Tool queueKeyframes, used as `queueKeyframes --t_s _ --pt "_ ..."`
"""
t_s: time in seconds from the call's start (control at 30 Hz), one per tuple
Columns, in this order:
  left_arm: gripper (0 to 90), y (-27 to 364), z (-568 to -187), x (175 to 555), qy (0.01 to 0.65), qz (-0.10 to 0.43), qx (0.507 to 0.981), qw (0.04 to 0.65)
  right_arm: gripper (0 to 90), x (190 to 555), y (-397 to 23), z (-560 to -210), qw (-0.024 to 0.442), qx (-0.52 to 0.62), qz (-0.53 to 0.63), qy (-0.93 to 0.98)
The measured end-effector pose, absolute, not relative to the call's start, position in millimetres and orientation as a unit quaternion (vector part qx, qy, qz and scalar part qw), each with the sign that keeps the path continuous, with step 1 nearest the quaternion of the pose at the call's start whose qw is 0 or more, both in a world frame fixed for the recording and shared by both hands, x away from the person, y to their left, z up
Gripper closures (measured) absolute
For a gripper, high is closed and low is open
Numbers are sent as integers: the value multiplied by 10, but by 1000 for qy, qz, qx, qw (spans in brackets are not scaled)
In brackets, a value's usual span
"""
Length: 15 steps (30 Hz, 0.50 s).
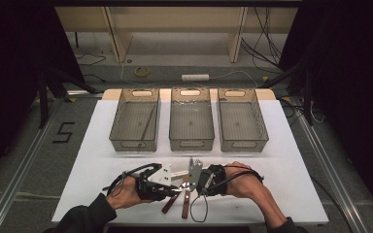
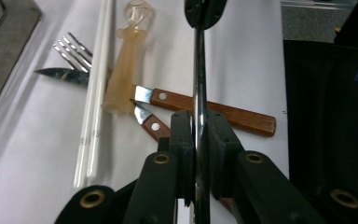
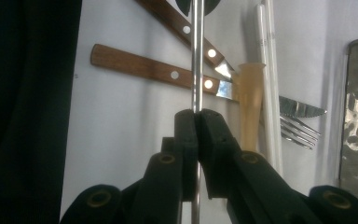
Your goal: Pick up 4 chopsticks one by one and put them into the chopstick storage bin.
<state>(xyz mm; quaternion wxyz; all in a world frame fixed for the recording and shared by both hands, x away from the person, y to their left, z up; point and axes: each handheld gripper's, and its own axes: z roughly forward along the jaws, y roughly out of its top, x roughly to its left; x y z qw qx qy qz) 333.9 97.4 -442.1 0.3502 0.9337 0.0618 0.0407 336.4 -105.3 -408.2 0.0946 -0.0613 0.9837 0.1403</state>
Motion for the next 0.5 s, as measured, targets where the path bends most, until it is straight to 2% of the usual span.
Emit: queueKeyframes --t_s 0.1,0.17,0.3,0.5 --pt "831 997 -4400 3335 61 41 930 360 840 3372 -1084 -4072 89 -52 148 983" --pt "832 1034 -4382 3350 64 47 929 361 738 3386 -1128 -4045 92 -33 168 981" --pt "833 1097 -4365 3382 79 53 923 372 602 3445 -1288 -3966 95 24 242 965" --pt "833 1183 -4351 3416 108 67 916 379 462 3502 -1554 -4034 111 111 324 933"
